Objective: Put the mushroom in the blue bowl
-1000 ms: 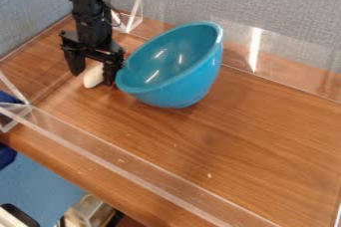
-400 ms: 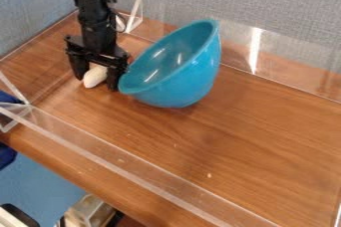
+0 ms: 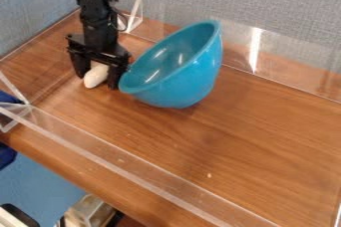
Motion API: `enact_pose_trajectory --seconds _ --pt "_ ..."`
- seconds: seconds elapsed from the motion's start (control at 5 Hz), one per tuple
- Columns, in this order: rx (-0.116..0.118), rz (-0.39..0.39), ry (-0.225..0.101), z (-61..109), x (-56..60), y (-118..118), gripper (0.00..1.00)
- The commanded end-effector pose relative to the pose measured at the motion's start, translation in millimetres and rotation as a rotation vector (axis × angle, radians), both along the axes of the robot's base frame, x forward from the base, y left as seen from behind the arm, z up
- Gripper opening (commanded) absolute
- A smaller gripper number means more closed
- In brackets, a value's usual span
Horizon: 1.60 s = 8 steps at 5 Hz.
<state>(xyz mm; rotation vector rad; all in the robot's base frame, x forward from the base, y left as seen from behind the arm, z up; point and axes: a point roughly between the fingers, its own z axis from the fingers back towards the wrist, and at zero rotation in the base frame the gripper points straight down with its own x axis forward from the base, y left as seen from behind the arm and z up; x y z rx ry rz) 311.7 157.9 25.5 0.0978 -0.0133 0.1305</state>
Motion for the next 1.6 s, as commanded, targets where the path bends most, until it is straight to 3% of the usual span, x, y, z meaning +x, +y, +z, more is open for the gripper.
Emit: enact_pose_trajectory --seconds 0.0,1.4 --pt "0.021 -0.009 -0.036 7.3 11.1 -1.9 0.00" --pt "0.035 -0.010 -0.053 21.5 2.1 -2.0 0.00"
